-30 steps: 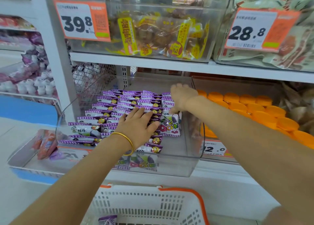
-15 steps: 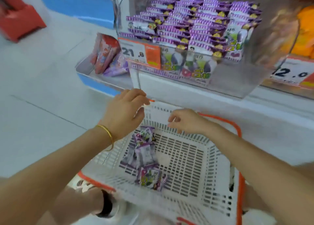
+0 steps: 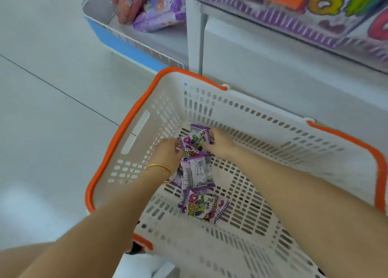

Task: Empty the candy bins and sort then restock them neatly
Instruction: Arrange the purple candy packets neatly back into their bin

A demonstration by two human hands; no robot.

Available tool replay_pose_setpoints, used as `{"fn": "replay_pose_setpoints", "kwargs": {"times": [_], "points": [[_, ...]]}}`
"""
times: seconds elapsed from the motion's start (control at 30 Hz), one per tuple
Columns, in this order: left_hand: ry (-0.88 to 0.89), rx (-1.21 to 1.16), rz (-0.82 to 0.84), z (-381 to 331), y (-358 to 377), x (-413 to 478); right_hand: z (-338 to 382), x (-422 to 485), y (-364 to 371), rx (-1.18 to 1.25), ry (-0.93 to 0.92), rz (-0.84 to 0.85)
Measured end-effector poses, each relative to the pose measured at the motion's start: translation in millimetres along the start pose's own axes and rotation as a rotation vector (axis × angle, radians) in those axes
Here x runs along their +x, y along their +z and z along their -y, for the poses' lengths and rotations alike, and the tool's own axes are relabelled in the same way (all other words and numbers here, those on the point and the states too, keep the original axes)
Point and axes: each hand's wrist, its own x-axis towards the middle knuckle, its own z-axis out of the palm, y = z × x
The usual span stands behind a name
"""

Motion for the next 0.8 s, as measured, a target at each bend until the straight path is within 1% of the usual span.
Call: {"fn": "replay_pose_setpoints", "kwargs": {"times": [0.07, 0.17, 0.27, 0.37, 0.43, 0.53, 0.67, 0.73, 0.8], "points": [[-0.084, -0.071, 0.036, 7, 16, 13, -3, 17, 13, 0.018, 0.031, -0.025], [-0.175, -0.130, 0.079, 11, 36, 23, -5, 28, 21, 0.110, 0.092, -0.093], [-0.203, -0.152, 0.134, 9, 51, 27, -14, 28, 21, 0.143, 0.091, -0.120], [-0.137, -0.180, 0.192, 5, 51, 27, -20, 19, 13, 0.236, 0.131, -0.170], [-0.097, -0.238, 0.172, -1, 44, 25, -25, 10, 5, 0.275, 0.137, -0.178], [-0.079, -0.421, 0.083, -15, 22, 12, -28, -8, -6, 0.322, 0.108, -0.192], [-0.009, -0.560, 0.099, -42, -10, -14, -24, -49, -24, 0.460, 0.017, -0.205], [0.019, -0.577, 0.104, -57, -21, -32, -16, -78, -34, 0.586, -0.033, -0.216], [0.055, -0.512, 0.092, -70, -29, -52, -10, -105, -41, 0.661, -0.077, -0.213]]}}
